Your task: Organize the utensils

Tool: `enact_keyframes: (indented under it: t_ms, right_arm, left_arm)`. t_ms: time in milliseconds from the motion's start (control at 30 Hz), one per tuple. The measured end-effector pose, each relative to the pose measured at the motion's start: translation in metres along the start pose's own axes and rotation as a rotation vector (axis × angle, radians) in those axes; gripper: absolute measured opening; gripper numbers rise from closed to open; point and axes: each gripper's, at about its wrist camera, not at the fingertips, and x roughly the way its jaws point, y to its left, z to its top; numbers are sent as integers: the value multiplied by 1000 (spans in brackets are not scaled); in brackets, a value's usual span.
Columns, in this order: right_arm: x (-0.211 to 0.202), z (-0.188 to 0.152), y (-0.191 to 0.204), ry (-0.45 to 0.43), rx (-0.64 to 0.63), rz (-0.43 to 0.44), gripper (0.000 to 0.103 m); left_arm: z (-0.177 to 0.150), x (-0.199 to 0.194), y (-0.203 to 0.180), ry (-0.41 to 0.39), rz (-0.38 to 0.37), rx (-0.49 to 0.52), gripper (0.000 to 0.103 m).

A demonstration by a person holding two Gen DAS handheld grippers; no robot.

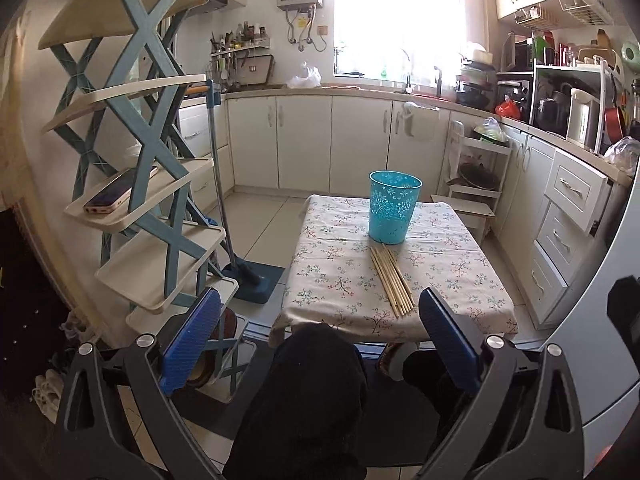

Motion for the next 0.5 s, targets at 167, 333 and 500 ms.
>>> enact_keyframes:
  t_ms: [167, 333, 500]
  right_arm:
    - [-11, -1, 4, -15, -8, 16, 96]
    - [-17, 1, 3, -18, -8, 34, 96]
    - [-19, -1, 5, -18, -6, 42, 96]
  left_arm:
    - [3, -10, 3, -8, 2, -12, 95]
    - [4, -21, -1, -18, 6, -14, 95]
    - [5, -24, -1, -20, 12, -15, 95]
